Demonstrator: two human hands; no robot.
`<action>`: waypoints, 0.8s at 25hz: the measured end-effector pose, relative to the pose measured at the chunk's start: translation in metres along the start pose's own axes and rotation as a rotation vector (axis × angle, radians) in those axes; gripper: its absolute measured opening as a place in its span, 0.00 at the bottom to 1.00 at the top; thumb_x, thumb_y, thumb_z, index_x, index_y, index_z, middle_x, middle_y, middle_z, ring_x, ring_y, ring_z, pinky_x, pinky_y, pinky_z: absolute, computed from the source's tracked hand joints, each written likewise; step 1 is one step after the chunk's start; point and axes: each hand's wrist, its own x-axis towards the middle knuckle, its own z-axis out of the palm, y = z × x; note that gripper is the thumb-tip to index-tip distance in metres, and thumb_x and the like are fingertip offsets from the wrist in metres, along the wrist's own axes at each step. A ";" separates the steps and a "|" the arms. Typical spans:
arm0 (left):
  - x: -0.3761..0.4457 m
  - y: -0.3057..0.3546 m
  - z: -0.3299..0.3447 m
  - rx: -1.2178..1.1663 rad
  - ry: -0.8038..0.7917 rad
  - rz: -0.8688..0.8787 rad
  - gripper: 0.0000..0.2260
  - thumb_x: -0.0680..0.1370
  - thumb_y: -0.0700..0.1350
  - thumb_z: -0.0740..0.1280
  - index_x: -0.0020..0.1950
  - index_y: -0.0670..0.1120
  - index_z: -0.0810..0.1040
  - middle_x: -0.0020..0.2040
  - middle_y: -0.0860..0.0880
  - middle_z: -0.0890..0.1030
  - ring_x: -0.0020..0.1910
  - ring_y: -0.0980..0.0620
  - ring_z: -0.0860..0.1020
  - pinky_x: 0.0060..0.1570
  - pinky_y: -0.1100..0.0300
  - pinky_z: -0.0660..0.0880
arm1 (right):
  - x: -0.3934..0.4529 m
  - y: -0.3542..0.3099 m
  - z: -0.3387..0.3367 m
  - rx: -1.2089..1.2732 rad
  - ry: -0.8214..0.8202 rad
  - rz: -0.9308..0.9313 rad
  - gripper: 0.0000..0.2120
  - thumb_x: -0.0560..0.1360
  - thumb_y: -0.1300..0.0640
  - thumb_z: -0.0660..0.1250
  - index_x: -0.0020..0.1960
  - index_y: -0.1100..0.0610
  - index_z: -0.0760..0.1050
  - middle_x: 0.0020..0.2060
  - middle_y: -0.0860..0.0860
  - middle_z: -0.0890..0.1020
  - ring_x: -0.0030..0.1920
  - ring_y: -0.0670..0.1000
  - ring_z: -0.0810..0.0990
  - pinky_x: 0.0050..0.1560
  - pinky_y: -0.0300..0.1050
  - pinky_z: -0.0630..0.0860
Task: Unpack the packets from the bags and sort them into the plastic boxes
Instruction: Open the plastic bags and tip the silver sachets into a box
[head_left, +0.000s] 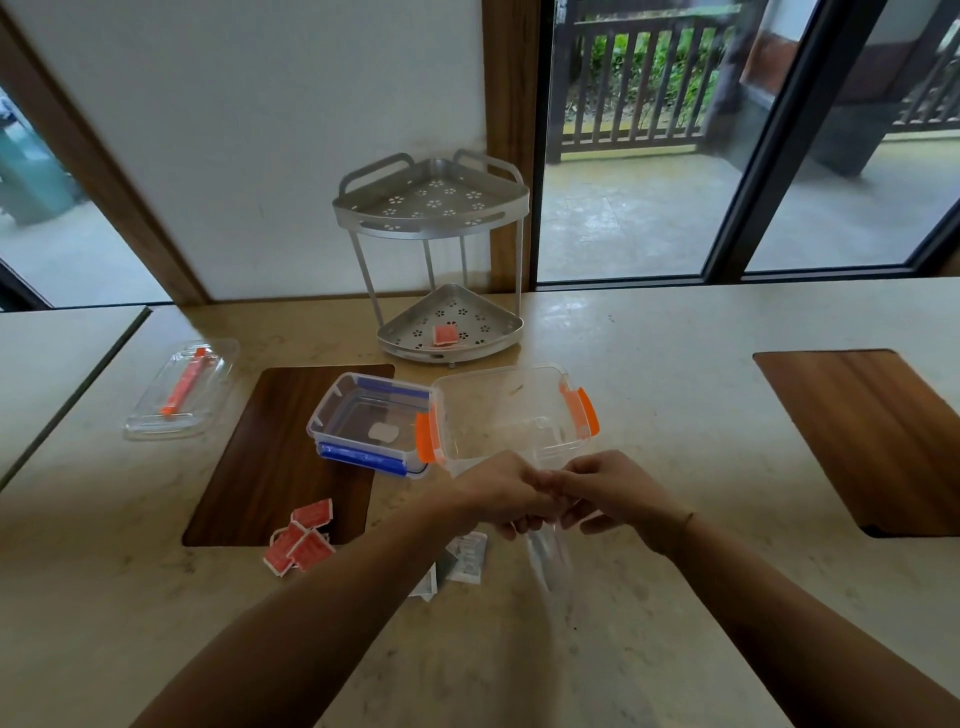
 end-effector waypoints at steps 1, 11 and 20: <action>0.002 -0.002 -0.001 0.002 -0.011 0.000 0.11 0.78 0.46 0.68 0.56 0.41 0.81 0.38 0.49 0.78 0.37 0.54 0.77 0.38 0.63 0.76 | 0.001 0.000 -0.001 0.026 -0.021 0.015 0.15 0.75 0.46 0.67 0.46 0.58 0.82 0.36 0.51 0.86 0.37 0.48 0.85 0.36 0.39 0.79; 0.010 -0.017 -0.014 -0.177 -0.164 0.042 0.10 0.78 0.52 0.67 0.47 0.46 0.80 0.40 0.49 0.79 0.40 0.53 0.78 0.43 0.58 0.75 | 0.005 -0.003 -0.012 -0.052 -0.046 0.003 0.10 0.77 0.52 0.65 0.46 0.58 0.81 0.38 0.52 0.84 0.37 0.47 0.83 0.36 0.37 0.77; 0.015 -0.014 -0.015 -0.027 -0.072 0.113 0.08 0.78 0.46 0.66 0.41 0.47 0.81 0.36 0.50 0.80 0.35 0.55 0.78 0.36 0.61 0.74 | 0.012 -0.007 -0.004 -0.350 0.026 -0.131 0.08 0.76 0.56 0.67 0.38 0.55 0.79 0.32 0.49 0.79 0.31 0.44 0.76 0.34 0.34 0.73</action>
